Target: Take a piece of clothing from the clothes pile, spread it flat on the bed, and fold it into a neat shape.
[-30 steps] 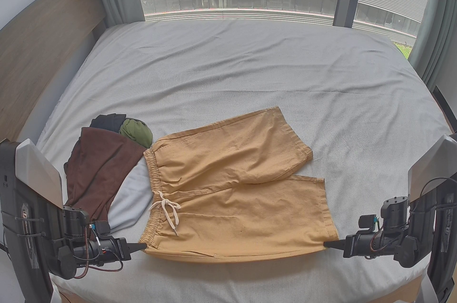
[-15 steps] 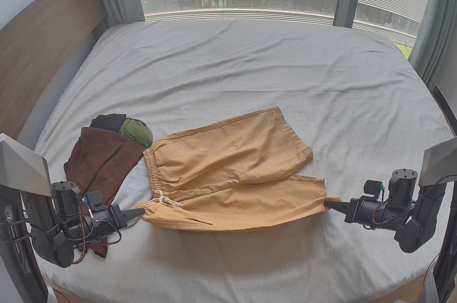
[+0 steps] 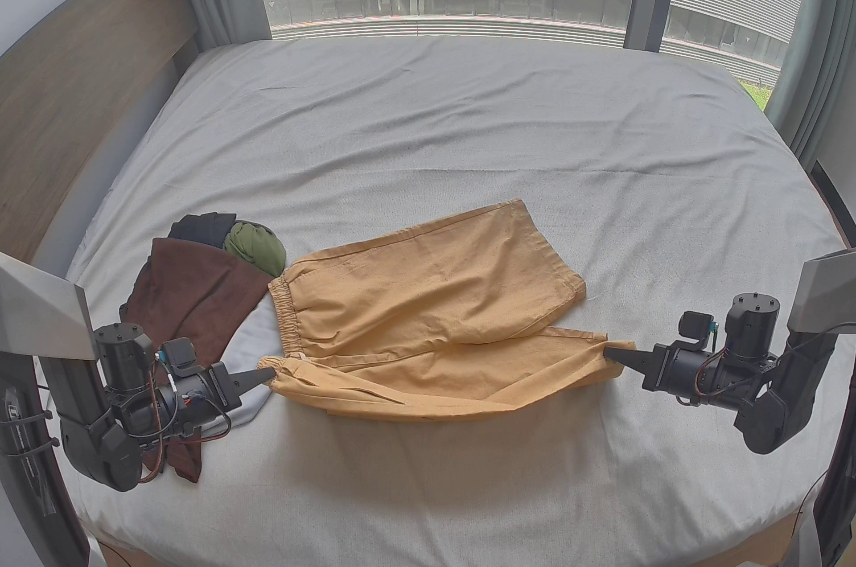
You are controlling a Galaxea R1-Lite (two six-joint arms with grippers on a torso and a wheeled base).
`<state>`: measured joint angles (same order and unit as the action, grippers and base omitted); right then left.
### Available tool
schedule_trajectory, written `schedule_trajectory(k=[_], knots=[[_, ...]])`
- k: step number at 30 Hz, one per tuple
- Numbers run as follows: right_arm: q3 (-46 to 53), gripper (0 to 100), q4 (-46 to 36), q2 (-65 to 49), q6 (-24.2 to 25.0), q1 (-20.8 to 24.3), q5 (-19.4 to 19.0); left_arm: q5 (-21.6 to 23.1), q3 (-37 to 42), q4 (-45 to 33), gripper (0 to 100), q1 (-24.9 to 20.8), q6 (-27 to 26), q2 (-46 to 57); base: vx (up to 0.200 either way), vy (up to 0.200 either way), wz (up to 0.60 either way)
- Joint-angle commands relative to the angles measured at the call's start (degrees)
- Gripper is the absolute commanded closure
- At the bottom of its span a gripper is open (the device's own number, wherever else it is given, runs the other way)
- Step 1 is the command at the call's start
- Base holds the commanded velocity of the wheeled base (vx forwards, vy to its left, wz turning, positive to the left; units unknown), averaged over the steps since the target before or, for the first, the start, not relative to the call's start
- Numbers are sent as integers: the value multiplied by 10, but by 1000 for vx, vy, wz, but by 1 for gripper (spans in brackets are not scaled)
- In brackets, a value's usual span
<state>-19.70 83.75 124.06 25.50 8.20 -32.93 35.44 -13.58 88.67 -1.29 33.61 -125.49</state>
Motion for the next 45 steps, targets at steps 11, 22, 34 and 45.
schedule_trajectory(k=[11, 22, 34, 45], knots=[[-99, 100, -74, -9, 2, -14, 0, -7, -43, 1, 100, 3, 12, -20, 0, 0, 0], [-178, 100, -168, -41, 3, -14, 0, -16, -57, 1, 100, 2, 37, -16, 0, 0, 0], [-299, 100, -265, -45, 3, -13, 1, -56, -94, 1, 100, -8, 94, -15, 0, 0, 0], [-397, 100, -338, -41, 3, -7, 2, -91, -138, 1, 100, -8, 124, -20, 0, 0, 0]])
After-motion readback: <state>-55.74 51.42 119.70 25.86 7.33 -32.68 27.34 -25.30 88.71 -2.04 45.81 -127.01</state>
